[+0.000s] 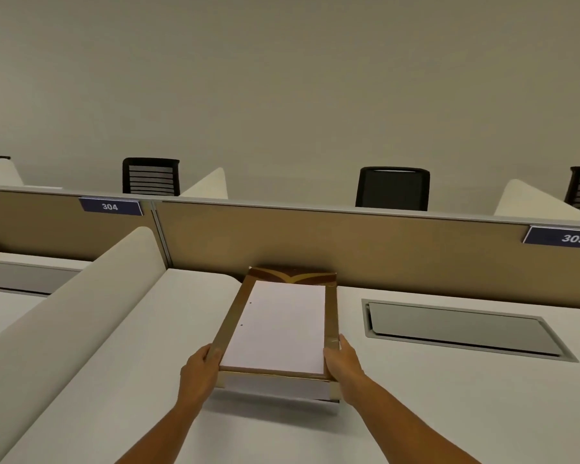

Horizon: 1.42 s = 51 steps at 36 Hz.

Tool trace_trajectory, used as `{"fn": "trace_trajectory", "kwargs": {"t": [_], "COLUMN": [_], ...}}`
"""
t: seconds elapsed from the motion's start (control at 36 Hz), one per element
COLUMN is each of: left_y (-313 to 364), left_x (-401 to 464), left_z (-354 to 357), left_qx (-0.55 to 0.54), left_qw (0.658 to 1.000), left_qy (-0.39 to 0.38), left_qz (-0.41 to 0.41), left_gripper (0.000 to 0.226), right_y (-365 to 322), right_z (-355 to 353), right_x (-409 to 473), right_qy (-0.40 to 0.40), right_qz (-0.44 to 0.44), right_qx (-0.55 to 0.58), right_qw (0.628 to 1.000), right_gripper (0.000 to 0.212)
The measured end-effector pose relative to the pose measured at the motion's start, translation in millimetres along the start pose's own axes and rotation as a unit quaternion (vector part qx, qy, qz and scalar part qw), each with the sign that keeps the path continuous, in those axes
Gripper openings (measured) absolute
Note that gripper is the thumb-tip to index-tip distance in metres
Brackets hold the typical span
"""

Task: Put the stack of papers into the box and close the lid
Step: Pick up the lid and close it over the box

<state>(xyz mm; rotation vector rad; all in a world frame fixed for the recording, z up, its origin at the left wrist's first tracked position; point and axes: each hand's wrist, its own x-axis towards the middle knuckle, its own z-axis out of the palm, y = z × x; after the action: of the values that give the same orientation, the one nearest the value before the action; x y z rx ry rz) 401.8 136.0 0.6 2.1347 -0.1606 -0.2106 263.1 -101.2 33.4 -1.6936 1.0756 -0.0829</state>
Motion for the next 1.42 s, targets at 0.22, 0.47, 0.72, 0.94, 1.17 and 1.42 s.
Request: {"fn": "trace_trajectory", "kwargs": {"t": [0.22,0.47,0.72,0.94,1.17,1.42], "left_y": [-2,-3,-3,-4,-6,-7], "left_x": [2,4,4,6,7,3], "left_z": [1,3,11,18,20,17], "left_qx": [0.044,0.073,0.071,0.071,0.085,0.128], "left_qw": [0.999,0.997,0.997,0.994,0.992,0.988], "left_qy": [0.003,0.016,0.031,0.055,0.052,0.038], "left_qz": [-0.002,-0.001,-0.027,-0.068,-0.082,-0.074], "left_gripper": [0.027,0.029,0.029,0.038,0.035,0.038], "right_y": [14,18,27,30,33,31], "right_z": [-1,4,10,11,9,0], "right_x": [5,14,20,29,30,22], "right_qy": [-0.005,0.013,0.011,0.006,-0.008,-0.036], "right_qz": [-0.025,-0.019,-0.012,0.003,0.022,0.026], "right_qx": [-0.081,-0.136,-0.136,-0.112,-0.097,-0.14], "right_qw": [0.996,0.991,0.991,0.994,0.995,0.989], "right_gripper": [0.049,0.04,0.041,0.039,0.043,0.042]}}
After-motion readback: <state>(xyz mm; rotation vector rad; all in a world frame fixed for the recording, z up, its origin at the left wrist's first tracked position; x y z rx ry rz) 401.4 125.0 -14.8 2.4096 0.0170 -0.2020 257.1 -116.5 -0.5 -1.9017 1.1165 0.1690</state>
